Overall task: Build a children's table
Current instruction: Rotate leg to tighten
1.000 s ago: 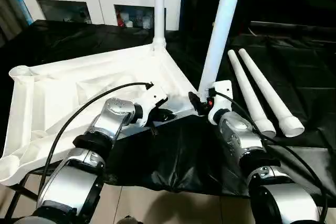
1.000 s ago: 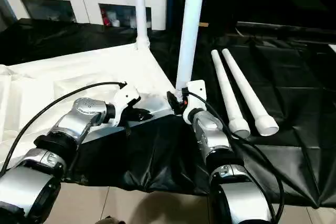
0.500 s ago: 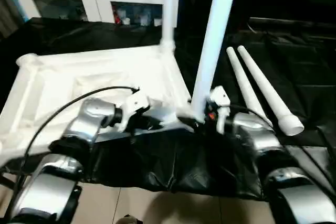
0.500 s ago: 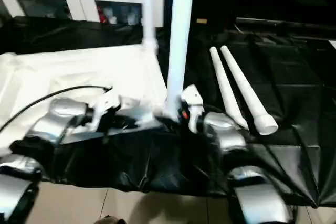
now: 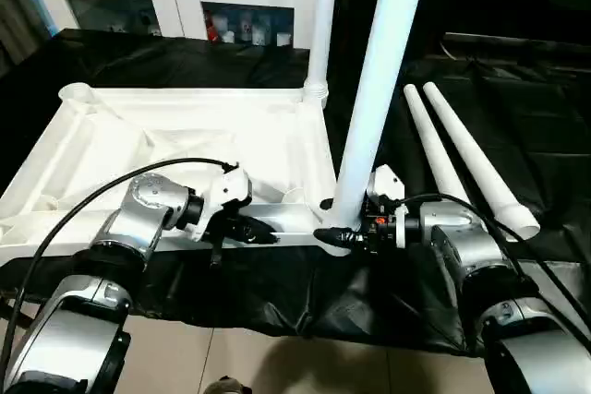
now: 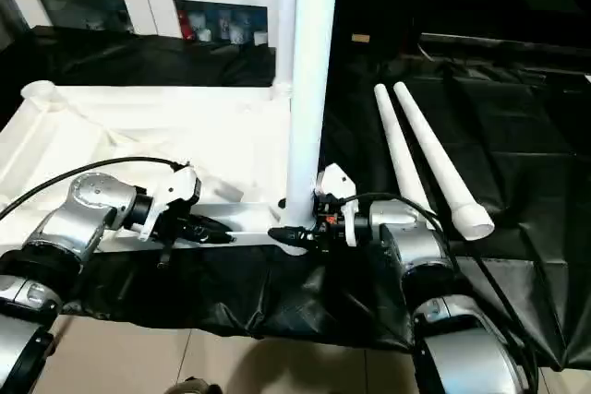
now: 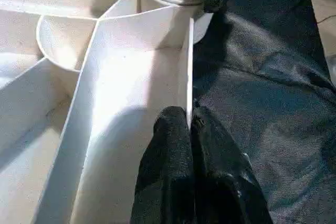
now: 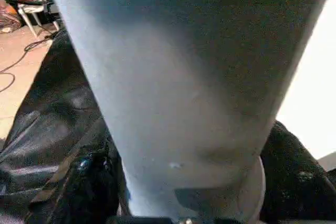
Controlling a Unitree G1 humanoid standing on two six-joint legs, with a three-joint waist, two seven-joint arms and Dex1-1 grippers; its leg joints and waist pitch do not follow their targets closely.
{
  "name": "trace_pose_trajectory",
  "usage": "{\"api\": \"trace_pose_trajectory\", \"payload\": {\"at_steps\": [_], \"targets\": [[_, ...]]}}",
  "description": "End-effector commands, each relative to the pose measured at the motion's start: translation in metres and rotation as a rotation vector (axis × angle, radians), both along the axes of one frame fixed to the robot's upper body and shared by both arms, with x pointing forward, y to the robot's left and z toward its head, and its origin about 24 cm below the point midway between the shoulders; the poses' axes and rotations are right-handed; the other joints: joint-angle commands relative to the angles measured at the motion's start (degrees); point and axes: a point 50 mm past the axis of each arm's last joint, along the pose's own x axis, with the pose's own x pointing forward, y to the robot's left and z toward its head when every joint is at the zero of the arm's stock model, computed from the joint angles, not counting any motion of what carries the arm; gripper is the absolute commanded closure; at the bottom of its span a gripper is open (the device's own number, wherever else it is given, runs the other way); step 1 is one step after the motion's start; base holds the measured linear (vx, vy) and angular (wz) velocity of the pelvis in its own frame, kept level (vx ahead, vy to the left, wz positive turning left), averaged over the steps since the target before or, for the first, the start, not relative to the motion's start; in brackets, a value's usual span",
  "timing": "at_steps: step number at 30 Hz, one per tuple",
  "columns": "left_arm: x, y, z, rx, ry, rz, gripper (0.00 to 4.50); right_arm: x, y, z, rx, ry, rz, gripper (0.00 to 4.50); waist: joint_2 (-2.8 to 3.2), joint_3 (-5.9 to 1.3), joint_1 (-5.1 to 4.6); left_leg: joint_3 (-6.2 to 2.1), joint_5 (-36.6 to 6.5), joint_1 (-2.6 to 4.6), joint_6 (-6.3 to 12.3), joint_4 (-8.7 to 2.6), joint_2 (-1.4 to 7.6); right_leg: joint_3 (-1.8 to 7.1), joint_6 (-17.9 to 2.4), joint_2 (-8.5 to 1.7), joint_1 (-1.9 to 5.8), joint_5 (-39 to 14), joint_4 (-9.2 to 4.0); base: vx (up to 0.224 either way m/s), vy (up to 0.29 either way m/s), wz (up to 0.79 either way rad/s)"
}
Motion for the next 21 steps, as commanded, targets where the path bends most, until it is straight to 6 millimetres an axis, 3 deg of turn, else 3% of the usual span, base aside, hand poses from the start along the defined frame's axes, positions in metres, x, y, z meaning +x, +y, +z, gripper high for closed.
{"api": "trace_pose_trajectory", "payload": {"at_steps": [1, 2, 3, 4, 6, 8, 10, 11, 14, 16, 18, 21], "targets": [[0.005, -0.016, 0.000, -0.025, -0.023, 0.035, 4.50, -0.005, 0.020, -0.009, 0.038, 0.041, -0.018, 1.73, -0.34, -3.66, 0.18, -1.45, -8.33, 0.99, 4.10, -3.60, 3.75, 2.93, -15.40, -5.04, 2.74, -4.82, -3.40, 0.000, 0.000, 0.00], [0.006, -0.017, 0.000, -0.022, -0.028, 0.047, 4.50, -0.004, 0.021, -0.009, 0.037, 0.040, -0.042, 1.74, -0.34, -3.66, 0.18, -1.45, -8.33, 0.99, 4.10, -3.60, 3.75, 2.93, -15.40, -5.04, 2.74, -4.82, -3.40, 0.000, 0.000, 0.00], [0.014, -0.020, -0.001, 0.001, -0.048, 0.128, 4.50, 0.003, 0.026, -0.013, 0.032, 0.029, -0.202, 1.75, -0.25, -3.39, -0.07, -1.42, -9.92, 1.12, 2.68, -3.85, 3.64, 3.02, -14.61, -4.97, 2.45, -8.14, -3.84, 0.000, 0.000, 0.00], [0.015, -0.021, -0.001, 0.007, -0.048, 0.147, 4.50, 0.005, 0.027, -0.014, 0.031, 0.025, -0.239, 1.75, -0.22, -3.22, -0.21, -1.66, -12.40, 1.37, 1.21, -4.12, 3.60, 3.11, -13.77, -5.20, 2.41, -12.62, -4.33, 0.000, 0.000, 0.00], [0.022, -0.029, -0.001, 0.019, -0.074, 0.228, 4.50, 0.012, 0.033, -0.017, 0.022, 0.022, -0.402, 1.76, -0.53, -3.12, -0.39, -1.77, -13.90, 1.38, -0.05, -4.22, 3.58, 3.30, -12.23, -5.49, 2.36, -16.98, -4.74, 0.000, 0.000, 0.00], [0.027, -0.039, -0.001, 0.012, -0.083, 0.286, 4.50, 0.017, 0.039, -0.019, 0.018, 0.030, -0.539, 1.76, -0.41, -3.03, -0.72, -2.04, -15.97, 1.87, -1.33, -4.39, 3.45, 3.33, -11.23, -5.50, 2.01, -20.80, -5.21, 0.000, 0.000, 0.00], [0.030, -0.059, -0.001, 0.002, -0.105, 0.321, 4.50, 0.023, 0.045, -0.022, 0.005, 0.054, -0.732, 1.76, -0.38, -3.17, -0.98, -2.05, -14.93, 1.74, -1.59, -4.50, 3.52, 3.39, -10.83, -5.44, 1.98, -19.21, -5.18, 0.000, 0.000, 0.00], [0.030, -0.059, -0.001, 0.002, -0.105, 0.321, 4.50, 0.023, 0.045, -0.022, 0.005, 0.054, -0.732, 1.76, -0.39, -3.16, -1.06, -2.00, -15.01, 1.74, -1.53, -4.50, 3.50, 3.40, -10.83, -5.31, 1.94, -18.60, -5.18, 0.000, 0.000, 0.00], [0.031, -0.083, -0.001, -0.029, -0.121, 0.369, 4.50, 0.026, 0.062, -0.020, 0.005, 0.034, -0.834, 1.76, -0.21, -3.40, -0.99, -1.80, -13.58, 1.68, -1.09, -4.40, 3.45, 3.42, -11.27, -5.11, 2.05, -13.85, -4.81, 0.000, 0.000, 0.00], [0.030, -0.092, -0.003, -0.034, -0.133, 0.359, 4.50, 0.026, 0.069, -0.017, 0.033, 0.020, -0.841, 1.76, -0.15, -3.66, -0.69, -1.64, -11.04, 1.40, 0.33, -4.13, 3.19, 3.33, -12.09, -5.06, 2.49, -7.90, -4.32, 0.000, 0.000, 0.00], [0.029, -0.094, -0.003, -0.039, -0.140, 0.351, 4.50, 0.028, 0.068, -0.012, 0.058, -0.012, -0.857, 1.20, -0.26, -3.71, -0.57, -1.56, -9.96, 1.29, 1.29, -4.00, 3.15, 3.29, -12.39, -5.04, 2.61, -5.55, -4.19, 0.000, 0.000, 0.00], [0.028, -0.092, -0.001, -0.050, -0.149, 0.321, 4.50, 0.031, 0.063, -0.006, 0.091, -0.034, -0.840, 0.99, -0.23, -3.59, -0.49, -1.64, -10.88, 1.14, 1.94, -4.06, 3.11, 3.21, -12.21, -5.13, 2.79, -7.06, -4.41, 0.000, 0.000, 0.00]]}}
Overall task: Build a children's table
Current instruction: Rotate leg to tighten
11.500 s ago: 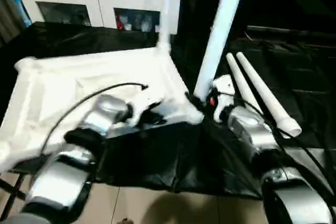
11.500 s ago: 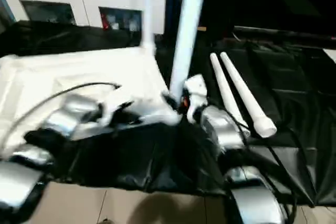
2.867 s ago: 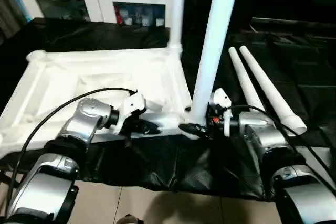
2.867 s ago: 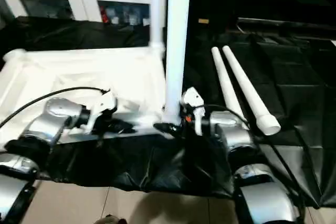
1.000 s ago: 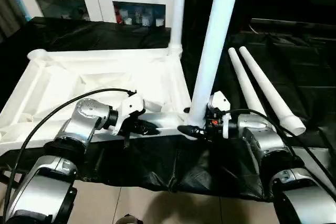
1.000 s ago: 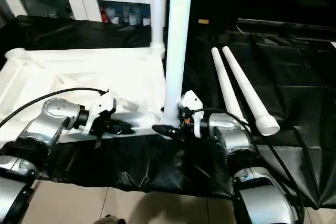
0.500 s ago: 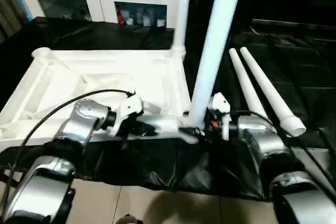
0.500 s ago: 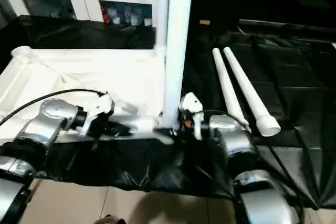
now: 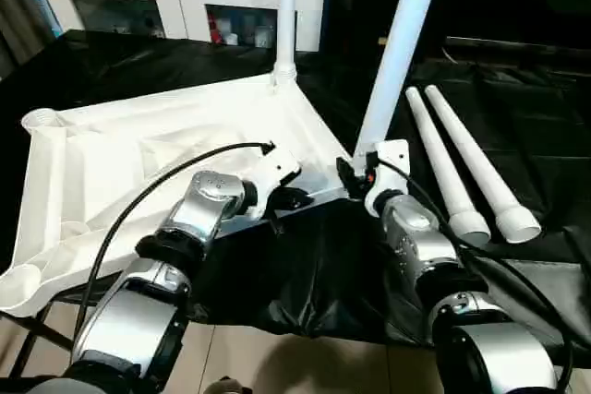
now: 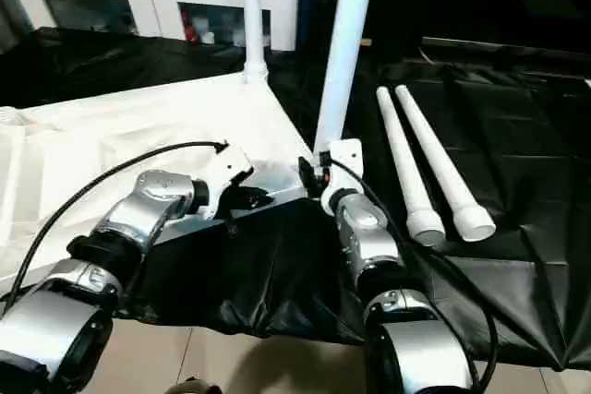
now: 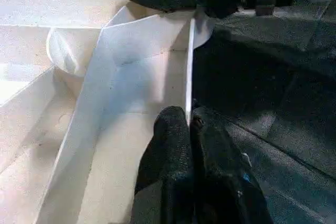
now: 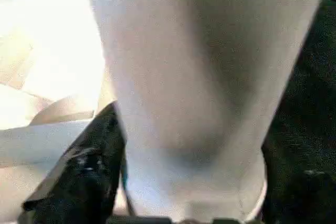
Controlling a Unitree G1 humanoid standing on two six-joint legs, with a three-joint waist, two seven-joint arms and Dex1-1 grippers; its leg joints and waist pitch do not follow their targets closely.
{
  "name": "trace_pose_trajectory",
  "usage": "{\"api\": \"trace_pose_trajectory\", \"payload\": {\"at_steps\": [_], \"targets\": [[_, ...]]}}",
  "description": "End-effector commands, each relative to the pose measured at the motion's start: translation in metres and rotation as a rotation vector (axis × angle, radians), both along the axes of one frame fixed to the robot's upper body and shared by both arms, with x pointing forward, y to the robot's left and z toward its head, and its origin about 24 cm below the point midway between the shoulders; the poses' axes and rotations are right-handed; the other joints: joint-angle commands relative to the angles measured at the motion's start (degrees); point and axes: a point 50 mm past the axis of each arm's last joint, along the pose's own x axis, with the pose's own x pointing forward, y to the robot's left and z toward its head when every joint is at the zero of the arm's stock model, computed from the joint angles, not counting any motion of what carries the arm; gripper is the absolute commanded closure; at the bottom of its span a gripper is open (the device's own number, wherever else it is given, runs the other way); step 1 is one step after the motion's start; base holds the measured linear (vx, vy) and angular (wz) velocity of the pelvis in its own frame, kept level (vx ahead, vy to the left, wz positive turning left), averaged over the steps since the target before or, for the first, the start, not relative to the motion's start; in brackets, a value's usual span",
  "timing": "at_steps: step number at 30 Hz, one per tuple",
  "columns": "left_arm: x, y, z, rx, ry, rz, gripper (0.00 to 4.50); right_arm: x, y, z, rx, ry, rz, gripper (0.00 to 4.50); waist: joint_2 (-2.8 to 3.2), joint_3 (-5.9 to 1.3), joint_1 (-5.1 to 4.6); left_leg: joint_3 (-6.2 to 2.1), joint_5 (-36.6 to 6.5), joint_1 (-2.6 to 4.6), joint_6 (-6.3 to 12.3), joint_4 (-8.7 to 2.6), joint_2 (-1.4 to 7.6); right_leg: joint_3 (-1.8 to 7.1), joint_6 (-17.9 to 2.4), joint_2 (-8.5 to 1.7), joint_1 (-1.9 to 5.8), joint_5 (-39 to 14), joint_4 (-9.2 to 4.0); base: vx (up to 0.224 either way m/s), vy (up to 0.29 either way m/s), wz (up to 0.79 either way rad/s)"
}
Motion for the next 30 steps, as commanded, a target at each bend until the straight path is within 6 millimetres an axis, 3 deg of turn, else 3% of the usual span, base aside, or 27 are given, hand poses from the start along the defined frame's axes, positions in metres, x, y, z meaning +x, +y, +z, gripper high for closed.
{"api": "trace_pose_trajectory", "payload": {"at_steps": [1, 2, 6, 12, 14, 19, 23, 30], "targets": [[-0.003, -0.024, 0.004, -0.050, -0.031, -0.058, 4.50, -0.006, 0.039, 0.004, 0.048, -0.019, 0.201, 0.88, -0.10, -3.54, -0.31, -1.67, -11.21, 0.93, 1.96, -4.14, 3.27, 3.10, -11.95, -5.10, 2.51, -7.89, -4.26, 0.000, 0.000, 0.00], [-0.003, -0.020, 0.006, -0.062, -0.027, -0.077, 4.50, -0.005, 0.033, 0.005, 0.045, -0.026, 0.224, 0.69, 0.02, -3.52, -0.26, -1.73, -11.70, 0.96, 1.96, -4.18, 3.33, 3.11, -11.85, -5.16, 2.52, -8.89, -4.34, 0.000, 0.000, 0.00], [-0.007, -0.006, 0.007, -0.060, -0.019, -0.144, 4.50, -0.005, 0.019, 0.006, 0.006, -0.038, 0.331, 0.65, 0.02, -3.81, -0.42, -1.66, -9.16, 0.66, 3.24, -3.87, 3.34, 2.96, -13.30, -4.97, 2.82, -3.91, -3.66, 0.000, 0.000, 0.00], [-0.022, 0.025, 0.003, -0.072, 0.067, -0.292, 4.50, -0.020, -0.001, 0.010, -0.056, -0.048, 0.735, 0.65, 0.20, -3.86, -0.17, -1.27, -6.70, 0.28, 6.55, -3.21, 3.51, 2.64, -15.60, -4.70, 2.85, 1.52, -2.83, 0.000, 0.000, 0.00], [-0.022, 0.025, 0.003, -0.071, 0.068, -0.294, 4.50, -0.020, -0.001, 0.010, -0.057, -0.047, 0.743, 0.65, 0.22, -3.79, -0.15, -1.29, -7.53, 0.40, 6.41, -3.27, 3.67, 2.67, -15.72, -4.79, 2.77, -0.05, -3.01, 0.000, 0.000, 0.00], [-0.029, 0.043, 0.001, -0.051, 0.109, -0.342, 4.50, -0.031, -0.010, 0.010, -0.095, 0.000, 0.960, 0.81, 0.23, -3.53, -0.17, -1.42, -10.93, 0.68, 4.07, -3.64, 3.87, 2.79, -15.23, -4.84, 2.52, -6.78, -3.52, 0.000, 0.000, 0.00], [-0.034, 0.048, 0.002, -0.044, 0.135, -0.398, 4.50, -0.039, -0.007, 0.007, -0.085, 0.032, 1.067, 1.06, 0.01, -3.62, -0.06, -1.38, -9.93, 0.67, 4.10, -3.59, 3.88, 2.88, -15.20, -4.90, 2.51, -6.01, -3.36, 0.000, 0.000, 0.00], [-0.033, 0.056, 0.005, -0.033, 0.147, -0.407, 4.50, -0.043, -0.004, 0.005, -0.049, 0.048, 1.094, 1.61, 0.11, -3.63, 0.20, -1.40, -9.57, 0.74, 3.84, -3.65, 3.86, 2.83, -15.10, -4.87, 2.40, -6.10, -3.33, 0.000, 0.000, 0.00]]}}
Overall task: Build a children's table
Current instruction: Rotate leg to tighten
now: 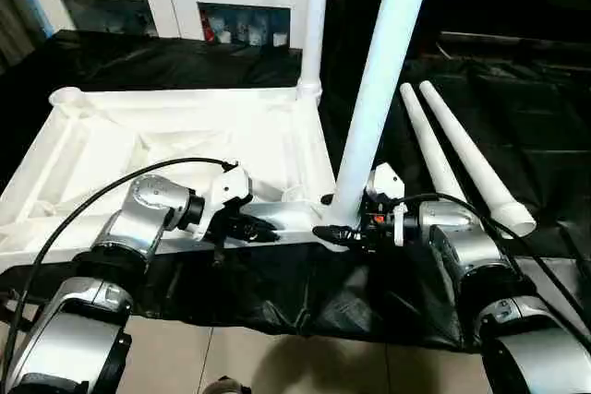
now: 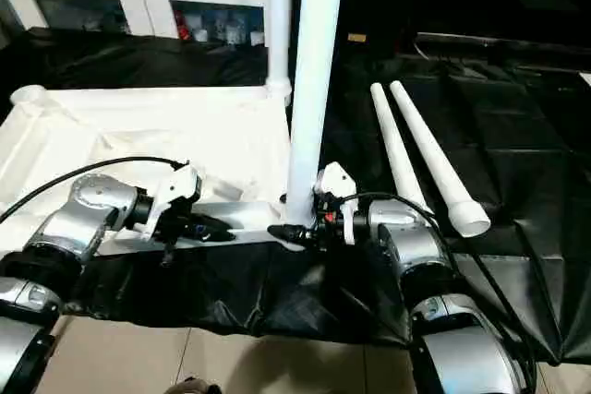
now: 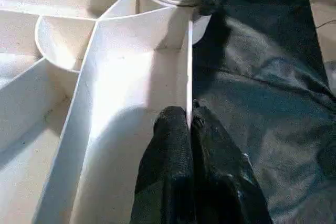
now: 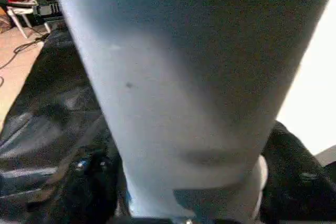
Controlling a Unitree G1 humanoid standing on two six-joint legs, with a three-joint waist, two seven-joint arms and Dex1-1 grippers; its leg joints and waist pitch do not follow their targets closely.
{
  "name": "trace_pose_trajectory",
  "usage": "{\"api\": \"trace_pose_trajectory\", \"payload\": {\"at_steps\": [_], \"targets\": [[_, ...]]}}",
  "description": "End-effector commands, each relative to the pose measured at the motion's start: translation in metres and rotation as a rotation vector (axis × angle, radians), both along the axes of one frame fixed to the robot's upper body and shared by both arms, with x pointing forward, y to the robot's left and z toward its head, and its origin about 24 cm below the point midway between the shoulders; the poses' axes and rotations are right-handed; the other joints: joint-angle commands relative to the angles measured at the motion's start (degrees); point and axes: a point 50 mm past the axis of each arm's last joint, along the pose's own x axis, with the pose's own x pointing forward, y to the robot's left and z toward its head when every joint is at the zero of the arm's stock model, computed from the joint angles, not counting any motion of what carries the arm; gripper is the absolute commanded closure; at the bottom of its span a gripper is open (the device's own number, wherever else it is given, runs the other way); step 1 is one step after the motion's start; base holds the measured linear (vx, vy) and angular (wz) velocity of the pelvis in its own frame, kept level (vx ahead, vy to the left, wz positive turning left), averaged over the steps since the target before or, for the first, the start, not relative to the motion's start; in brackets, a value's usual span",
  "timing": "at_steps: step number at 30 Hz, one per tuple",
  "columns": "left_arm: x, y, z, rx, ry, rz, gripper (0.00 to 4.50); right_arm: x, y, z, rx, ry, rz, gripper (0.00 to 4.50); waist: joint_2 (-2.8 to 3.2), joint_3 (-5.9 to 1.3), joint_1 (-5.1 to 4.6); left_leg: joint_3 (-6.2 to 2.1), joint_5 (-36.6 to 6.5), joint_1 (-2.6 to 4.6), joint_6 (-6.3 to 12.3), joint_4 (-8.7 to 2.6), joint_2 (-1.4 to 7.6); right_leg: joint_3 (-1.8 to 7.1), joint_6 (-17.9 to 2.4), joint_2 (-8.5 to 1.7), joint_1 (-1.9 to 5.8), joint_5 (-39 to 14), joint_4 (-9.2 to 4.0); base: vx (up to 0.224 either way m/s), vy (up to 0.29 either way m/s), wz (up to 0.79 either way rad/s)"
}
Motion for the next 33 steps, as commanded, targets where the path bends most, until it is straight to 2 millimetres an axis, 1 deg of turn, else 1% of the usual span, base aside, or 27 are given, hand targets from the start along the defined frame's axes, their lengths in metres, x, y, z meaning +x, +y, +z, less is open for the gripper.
{"api": "trace_pose_trajectory", "payload": {"at_steps": [1, 3, 5, 6, 7, 8, 9, 10, 11, 12, 13, 14, 15, 16, 17, 18, 20, 21, 22, 23, 24, 25, 26, 27, 29, 32, 33], "targets": [[-0.002, -0.011, 0.000, -0.030, 0.013, -0.049, 4.50, -0.007, 0.015, -0.005, 0.010, 0.036, 0.067, 1.67, -0.07, -3.80, 0.22, -1.48, -9.29, 1.04, 3.75, -3.79, 3.57, 2.94, -15.14, -5.01, 2.81, -5.67, -3.50, 0.000, 0.000, 0.00], [-0.001, -0.012, 0.000, -0.034, 0.015, -0.038, 4.50, -0.008, 0.015, -0.006, 0.022, 0.049, 0.049, 1.72, -0.09, -3.80, 0.23, -1.48, -9.19, 1.01, 3.72, -3.78, 3.55, 2.94, -15.17, -5.01, 2.81, -5.43, -3.47, 0.000, 0.000, 0.00], [0.001, -0.015, -0.001, -0.031, 0.007, 0.000, 4.50, -0.006, 0.017, -0.010, 0.022, 0.064, -0.034, 1.73, -0.07, -3.73, 0.25, -1.44, -9.20, 1.06, 3.50, -3.82, 3.53, 2.97, -15.10, -4.97, 2.72, -5.53, -3.54, 0.000, 0.000, 0.00], [0.003, -0.018, -0.002, -0.021, -0.001, 0.021, 4.50, -0.005, 0.019, -0.012, 0.027, 0.065, -0.077, 1.73, -0.10, -3.67, 0.26, -1.50, -9.81, 1.08, 3.07, -3.91, 3.56, 2.99, -14.75, -5.06, 2.68, -6.65, -3.67, 0.000, 0.000, 0.00], [0.006, -0.021, -0.003, -0.004, -0.021, 0.052, 4.50, -0.003, 0.021, -0.015, 0.018, 0.059, -0.145, 1.74, -0.06, -3.47, 0.15, -1.58, -10.90, 1.15, 2.19, -4.11, 3.62, 3.06, -14.29, -5.15, 2.51, -8.84, -3.92, 0.000, 0.000, 0.00], [0.010, -0.025, -0.005, 0.017, -0.037, 0.102, 4.50, 0.002, 0.024, -0.017, 0.006, 0.053, -0.243, 1.74, -0.07, -3.35, 0.06, -1.58, -12.08, 1.25, 1.82, -4.22, 3.50, 3.01, -14.03, -5.06, 2.49, -10.76, -4.15, 0.000, 0.000, 0.00], [0.013, -0.031, -0.007, 0.026, -0.044, 0.136, 4.50, 0.006, 0.026, -0.020, 0.003, 0.042, -0.346, 1.74, 0.03, -3.14, -0.27, -1.71, -14.16, 1.58, 0.19, -4.47, 3.53, 3.23, -13.06, -5.27, 2.18, -14.82, -4.63, 0.000, 0.000, 0.00], [0.015, -0.039, -0.008, 0.025, -0.050, 0.168, 4.50, 0.011, 0.029, -0.022, 0.004, 0.042, -0.475, 1.74, 0.04, -3.00, -0.36, -1.87, -15.59, 1.81, -0.62, -4.60, 3.44, 3.23, -12.57, -5.39, 2.07, -17.49, -4.94, 0.000, 0.000, 0.00], [0.017, -0.045, -0.009, 0.021, -0.052, 0.185, 4.50, 0.014, 0.031, -0.023, 0.006, 0.046, -0.553, 1.75, -0.17, -3.00, -0.64, -2.22, -17.70, 2.05, -2.21, -4.72, 3.29, 3.27, -10.76, -5.71, 2.09, -23.23, -5.51, 0.000, 0.000, 0.00], [0.017, -0.045, -0.009, 0.021, -0.052, 0.185, 4.50, 0.014, 0.031, -0.023, 0.006, 0.046, -0.553, 1.75, -0.13, -3.00, -0.74, -2.27, -17.97, 2.04, -2.22, -4.76, 3.30, 3.30, -10.37, -5.76, 2.09, -23.98, -5.66, 0.000, 0.000, 0.00], [0.017, -0.045, -0.009, 0.021, -0.052, 0.185, 4.50, 0.014, 0.031, -0.023, 0.006, 0.046, -0.553, 1.75, -0.09, -3.06, -0.75, -2.26, -17.77, 1.89, -1.67, -4.75, 3.32, 3.29, -9.76, -5.68, 2.18, -23.55, -5.84, 0.000, 0.000, 0.00], [0.021, -0.065, -0.009, 0.007, -0.069, 0.238, 4.50, 0.019, 0.038, -0.026, 0.002, 0.067, -0.739, 1.75, 0.14, -3.11, -0.81, -2.26, -17.36, 1.92, -1.81, -4.85, 3.46, 3.38, -9.84, -5.59, 2.05, -22.21, -5.66, 0.000, 0.000, 0.00], [0.022, -0.076, -0.009, -0.001, -0.078, 0.260, 4.50, 0.020, 0.043, -0.027, -0.004, 0.072, -0.798, 1.75, 0.29, -2.97, -1.01, -2.15, -18.16, 2.30, -2.37, -5.00, 3.48, 3.44, -10.30, -5.28, 1.58, -20.82, -5.68, 0.000, 0.000, 0.00], [0.022, -0.082, -0.009, -0.005, -0.083, 0.273, 4.50, 0.021, 0.046, -0.027, -0.009, 0.075, -0.833, 1.75, 0.27, -2.90, -1.15, -2.14, -19.10, 2.42, -2.72, -5.01, 3.41, 3.36, -10.39, -5.13, 1.47, -21.03, -5.66, 0.000, 0.000, 0.00], [0.023, -0.088, -0.008, -0.012, -0.090, 0.283, 4.50, 0.021, 0.052, -0.026, -0.006, 0.062, -0.839, 1.75, 0.20, -2.89, -1.14, -2.13, -20.75, 2.72, -2.92, -4.99, 3.24, 3.32, -10.20, -5.19, 1.47, -22.17, -5.94, 0.000, 0.000, 0.00], [0.023, -0.099, -0.007, -0.031, -0.098, 0.295, 4.50, 0.022, 0.062, -0.022, 0.006, 0.035, -0.834, 1.75, 0.42, -2.93, -1.08, -2.14, -20.97, 2.66, -2.78, -4.99, 3.19, 3.40, -10.00, -5.31, 1.54, -22.04, -6.03, 0.000, 0.000, 0.00], [0.023, -0.103, -0.007, -0.041, -0.106, 0.296, 4.50, 0.022, 0.066, -0.019, 0.020, 0.018, -0.822, 1.75, 0.03, -3.09, -0.93, -2.09, -19.44, 2.20, -1.83, -4.97, 3.08, 3.43, -9.81, -5.20, 1.99, -19.36, -5.87, 0.000, 0.000, 0.00], [0.023, -0.106, -0.006, -0.046, -0.113, 0.294, 4.50, 0.023, 0.069, -0.017, 0.028, 0.003, -0.811, 1.05, 0.00, -3.26, -0.76, -2.01, -18.05, 2.11, -0.95, -4.90, 2.99, 3.44, -10.00, -5.21, 2.12, -17.29, -5.63, 0.000, 0.000, 0.00], [0.023, -0.106, -0.004, -0.059, -0.119, 0.288, 4.50, 0.024, 0.068, -0.014, 0.049, -0.006, -0.796, 1.05, -0.05, -3.27, -0.75, -1.99, -17.27, 1.96, -0.47, -4.88, 2.91, 3.44, -10.17, -5.18, 2.27, -16.29, -5.52, 0.000, 0.000, 0.00], [0.023, -0.106, -0.004, -0.060, -0.120, 0.287, 4.50, 0.024, 0.068, -0.013, 0.052, -0.007, -0.794, 1.05, 0.09, -3.34, -0.70, -1.95, -16.14, 1.83, 0.30, -4.85, 2.88, 3.42, -10.57, -5.23, 2.38, -14.70, -5.40, 0.000, 0.000, 0.00], [0.023, -0.104, -0.002, -0.079, -0.129, 0.276, 4.50, 0.026, 0.064, -0.009, 0.068, -0.024, -0.774, 0.84, 0.02, -3.42, -0.66, -1.95, -14.91, 1.65, 1.00, -4.81, 2.88, 3.37, -10.98, -5.23, 2.62, -12.91, -5.18, 0.000, 0.000, 0.00], [0.022, -0.101, -0.001, -0.091, -0.132, 0.259, 4.50, 0.027, 0.060, -0.007, 0.074, -0.038, -0.751, 0.84, 0.23, -3.46, -0.66, -1.95, -14.07, 1.59, 1.44, -4.78, 2.93, 3.33, -11.37, -5.24, 2.68, -11.69, -5.04, 0.000, 0.000, 0.00], [0.021, -0.098, -0.001, -0.100, -0.136, 0.244, 4.50, 0.028, 0.057, -0.006, 0.070, -0.058, -0.735, 0.84, 0.13, -3.45, -0.66, -1.95, -14.02, 1.51, 1.69, -4.77, 2.93, 3.27, -11.54, -5.26, 2.78, -11.44, -5.06, 0.000, 0.000, 0.00], [0.020, -0.093, -0.001, -0.097, -0.137, 0.231, 4.50, 0.028, 0.052, -0.005, 0.061, -0.076, -0.706, 0.60, 0.06, -3.53, -0.69, -1.91, -13.36, 1.34, 2.13, -4.65, 2.92, 3.27, -11.84, -5.30, 2.95, -10.50, -4.88, 0.000, 0.000, 0.00], [0.020, -0.090, -0.002, -0.092, -0.136, 0.229, 4.50, 0.028, 0.049, -0.005, 0.054, -0.083, -0.693, 0.56, 0.06, -3.53, -0.70, -1.85, -12.14, 1.18, 2.88, -4.50, 2.87, 3.24, -12.30, -5.30, 3.06, -9.48, -4.76, 0.000, 0.000, 0.00], [0.014, -0.075, -0.002, -0.106, -0.109, 0.156, 4.50, 0.028, 0.031, -0.006, 0.007, -0.093, -0.588, 0.56, 0.13, -3.65, -0.58, -1.81, -11.33, 1.06, 3.65, -4.29, 2.96, 3.00, -13.04, -5.27, 3.30, -8.84, -4.55, 0.000, 0.000, 0.00], [0.012, -0.067, -0.001, -0.116, -0.088, 0.129, 4.50, 0.026, 0.024, -0.005, -0.001, -0.099, -0.514, 0.56, 0.11, -3.80, -0.57, -1.68, -9.74, 0.78, 4.25, -4.11, 3.04, 2.90, -13.57, -5.07, 3.42, -6.58, -4.14, 0.000, 0.000, 0.00]]}}
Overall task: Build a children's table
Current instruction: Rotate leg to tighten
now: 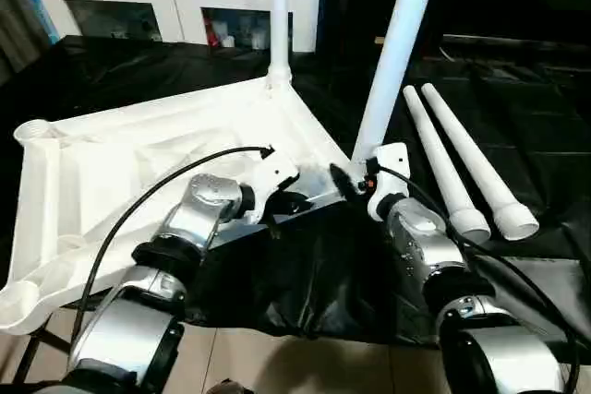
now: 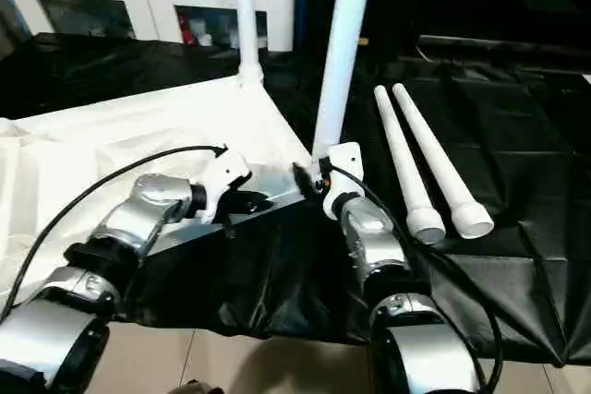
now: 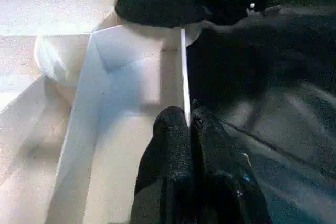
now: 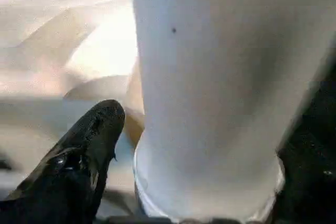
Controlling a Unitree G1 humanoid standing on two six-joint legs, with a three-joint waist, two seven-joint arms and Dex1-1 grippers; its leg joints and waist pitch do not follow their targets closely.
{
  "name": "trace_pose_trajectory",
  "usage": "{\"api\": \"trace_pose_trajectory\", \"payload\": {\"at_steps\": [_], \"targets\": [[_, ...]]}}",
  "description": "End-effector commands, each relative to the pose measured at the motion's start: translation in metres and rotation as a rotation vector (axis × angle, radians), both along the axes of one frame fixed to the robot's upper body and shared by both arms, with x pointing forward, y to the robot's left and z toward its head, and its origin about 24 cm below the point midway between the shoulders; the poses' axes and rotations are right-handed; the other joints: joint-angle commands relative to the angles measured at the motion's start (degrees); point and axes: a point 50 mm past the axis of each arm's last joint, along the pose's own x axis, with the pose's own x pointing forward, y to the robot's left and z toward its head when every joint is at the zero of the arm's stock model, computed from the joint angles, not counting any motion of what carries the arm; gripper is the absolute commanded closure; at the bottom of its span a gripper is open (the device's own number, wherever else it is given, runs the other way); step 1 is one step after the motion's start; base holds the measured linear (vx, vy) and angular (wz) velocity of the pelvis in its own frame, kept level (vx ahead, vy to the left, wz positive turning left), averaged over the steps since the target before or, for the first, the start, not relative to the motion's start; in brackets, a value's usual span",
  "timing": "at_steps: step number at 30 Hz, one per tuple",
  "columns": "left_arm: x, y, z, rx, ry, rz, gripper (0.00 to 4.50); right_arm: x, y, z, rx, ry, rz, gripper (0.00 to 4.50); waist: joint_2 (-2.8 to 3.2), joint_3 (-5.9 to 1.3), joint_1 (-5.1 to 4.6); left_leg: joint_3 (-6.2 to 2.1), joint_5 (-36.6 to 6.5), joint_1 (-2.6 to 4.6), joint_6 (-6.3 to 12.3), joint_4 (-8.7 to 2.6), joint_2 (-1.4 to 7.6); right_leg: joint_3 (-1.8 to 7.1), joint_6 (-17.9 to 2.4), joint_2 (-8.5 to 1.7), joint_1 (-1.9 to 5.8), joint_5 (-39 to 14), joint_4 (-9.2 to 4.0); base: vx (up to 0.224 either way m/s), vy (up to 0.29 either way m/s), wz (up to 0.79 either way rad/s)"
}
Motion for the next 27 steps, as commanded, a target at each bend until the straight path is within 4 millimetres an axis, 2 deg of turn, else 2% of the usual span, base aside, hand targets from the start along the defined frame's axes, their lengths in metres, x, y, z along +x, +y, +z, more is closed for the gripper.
{"api": "trace_pose_trajectory", "payload": {"at_steps": [1, 3, 5, 7, 9, 10, 12, 17, 20, 21, 22, 25, 27], "targets": [[-0.007, -0.015, 0.004, -0.091, 0.004, -0.118, 4.50, -0.004, 0.018, 0.002, -0.016, -0.004, 0.167, 0.56, -0.34, -3.83, 0.38, -1.61, -8.92, 0.31, 4.67, -3.41, 3.65, 2.87, -14.27, -4.61, 2.91, -4.81, -3.62, 0.000, 0.000, 0.00], [-0.009, -0.004, 0.005, -0.077, 0.018, -0.155, 4.50, -0.009, 0.013, 0.005, -0.009, -0.001, 0.303, 0.56, -0.39, -4.19, 0.42, -1.48, -5.07, -0.03, 7.14, -2.79, 3.49, 2.71, -15.86, -4.35, 2.90, 2.50, -2.58, 0.000, 0.000, 0.00], [-0.010, 0.004, 0.006, -0.062, 0.028, -0.176, 4.50, -0.014, 0.011, 0.006, -0.004, 0.007, 0.413, 0.56, -0.51, -4.02, 0.39, -1.37, -5.34, -0.04, 8.29, -2.67, 3.60, 2.66, -16.49, -4.40, 2.66, 2.98, -2.61, 0.000, 0.000, 0.00], [-0.012, 0.011, 0.006, -0.053, 0.041, -0.198, 4.50, -0.019, 0.008, 0.007, 0.000, 0.022, 0.506, 0.56, -0.53, -3.90, 0.48, -1.38, -6.87, -0.07, 8.50, -2.67, 3.60, 2.62, -16.52, -4.49, 2.72, 0.62, -2.88, 0.000, 0.000, 0.00], [-0.013, 0.016, 0.007, -0.044, 0.052, -0.220, 4.50, -0.023, 0.006, 0.008, 0.001, 0.040, 0.581, 0.56, -0.34, -3.78, 0.63, -1.50, -8.19, 0.18, 7.51, -2.91, 3.90, 2.65, -16.26, -4.48, 2.53, -2.46, -3.10, 0.000, 0.000, 0.00], [-0.014, 0.018, 0.007, -0.039, 0.058, -0.231, 4.50, -0.025, 0.005, 0.008, 0.000, 0.051, 0.624, 0.72, -0.30, -3.79, 0.65, -1.52, -8.47, 0.23, 7.17, -2.95, 3.97, 2.66, -16.27, -4.51, 2.48, -2.89, -3.10, 0.000, 0.000, 0.00], [-0.015, 0.021, 0.007, -0.038, 0.070, -0.253, 4.50, -0.028, 0.004, 0.009, 0.000, 0.066, 0.681, 0.82, -0.51, -3.68, 0.75, -1.51, -9.49, 0.30, 6.30, -3.05, 4.03, 2.75, -16.14, -4.56, 2.42, -4.70, -3.21, 0.000, 0.000, 0.00], [-0.017, 0.026, 0.007, -0.024, 0.089, -0.285, 4.50, -0.038, 0.004, 0.005, -0.008, 0.126, 0.798, 1.24, -0.47, -3.75, 1.25, -1.46, -8.57, 0.46, 5.92, -2.95, 4.00, 2.83, -15.93, -4.63, 2.33, -4.63, -3.15, 0.000, 0.000, 0.00], [-0.018, 0.028, 0.006, -0.019, 0.107, -0.308, 4.50, -0.041, 0.005, 0.004, -0.001, 0.138, 0.822, 1.40, -0.52, -3.83, 1.49, -1.46, -7.80, 0.40, 6.02, -2.91, 3.99, 2.83, -15.96, -4.76, 2.32, -3.65, -3.01, 0.000, 0.000, 0.00], [-0.019, 0.028, 0.006, -0.015, 0.109, -0.313, 4.50, -0.042, 0.006, 0.004, 0.005, 0.141, 0.827, 1.53, -0.21, -3.81, 1.51, -1.55, -7.78, 0.38, 5.86, -2.95, 4.01, 2.80, -15.96, -4.76, 2.32, -3.83, -2.99, 0.000, 0.000, 0.00], [-0.019, 0.029, 0.006, -0.012, 0.115, -0.316, 4.50, -0.042, 0.006, 0.004, 0.009, 0.142, 0.832, 1.60, -0.33, -3.81, 1.47, -1.51, -8.03, 0.44, 5.64, -2.98, 4.05, 2.80, -15.91, -4.70, 2.27, -3.83, -3.05, 0.000, 0.000, 0.00], [-0.019, 0.030, 0.004, -0.007, 0.113, -0.304, 4.50, -0.044, 0.008, 0.002, 0.018, 0.143, 0.823, 1.71, -0.19, -3.86, 1.51, -1.54, -8.44, 0.49, 5.21, -2.99, 4.05, 2.81, -15.99, -4.75, 2.28, -3.97, -3.07, 0.000, 0.000, 0.00], [-0.016, 0.027, 0.005, -0.020, 0.093, -0.264, 4.50, -0.043, 0.011, 0.000, 0.033, 0.135, 0.768, 1.73, -0.29, -3.80, 1.49, -1.54, -8.60, 0.44, 4.86, -3.05, 4.01, 2.81, -15.89, -4.71, 2.30, -4.17, -3.09, 0.000, 0.000, 0.00]]}}
